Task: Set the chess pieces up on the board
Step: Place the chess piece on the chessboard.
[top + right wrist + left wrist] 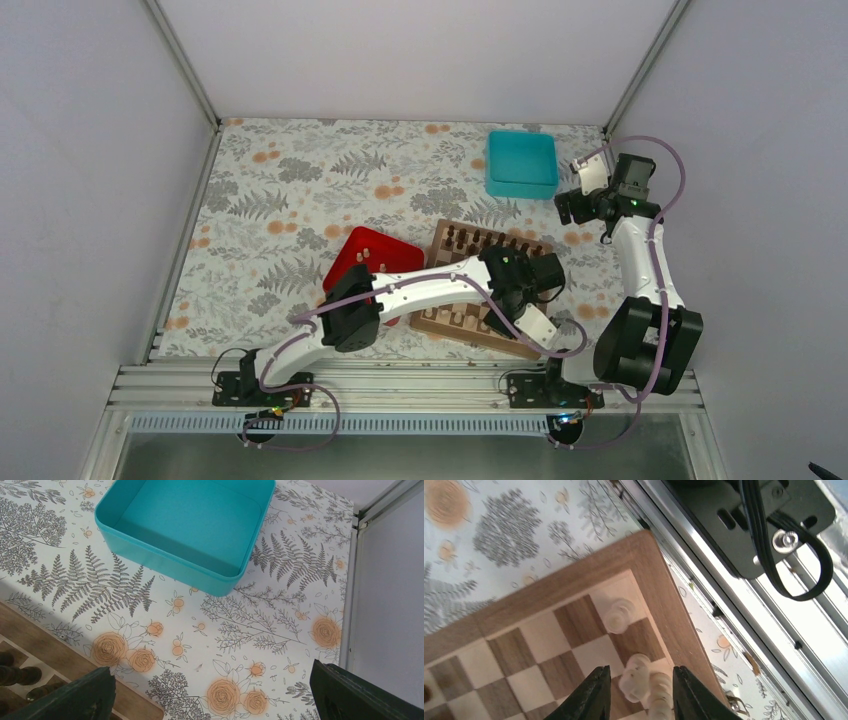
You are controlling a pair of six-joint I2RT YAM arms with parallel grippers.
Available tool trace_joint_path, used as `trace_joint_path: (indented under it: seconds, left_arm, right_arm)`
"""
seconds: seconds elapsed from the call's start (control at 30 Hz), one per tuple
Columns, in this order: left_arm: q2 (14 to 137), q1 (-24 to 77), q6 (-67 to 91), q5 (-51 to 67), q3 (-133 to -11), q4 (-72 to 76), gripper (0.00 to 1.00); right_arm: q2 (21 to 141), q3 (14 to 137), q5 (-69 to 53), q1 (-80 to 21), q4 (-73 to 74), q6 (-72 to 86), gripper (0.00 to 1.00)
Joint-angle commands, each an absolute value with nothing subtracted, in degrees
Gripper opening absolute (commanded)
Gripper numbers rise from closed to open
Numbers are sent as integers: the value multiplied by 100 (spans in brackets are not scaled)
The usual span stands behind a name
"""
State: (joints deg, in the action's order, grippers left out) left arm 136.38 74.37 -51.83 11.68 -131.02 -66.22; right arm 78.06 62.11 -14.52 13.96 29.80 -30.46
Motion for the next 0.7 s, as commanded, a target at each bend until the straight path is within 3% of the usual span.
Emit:
trace_joint_path:
  seconds: [0.0,0.37,0.67]
  left_arm:
    - [13492,7380,-5142,1099,-12852,-6766,33]
    - [13574,7238,-5167,1112,-12817,-6584,33]
    - [14036,7233,-5207,1170,-13608,-6938,33]
  right_arm:
    - [7849,6255,-1582,1426,3028,-3118,100]
    - [7891,6233,-1574,1424,3021,-3136,100]
    - [7934,6218,-1592,1426,3039,-3164,100]
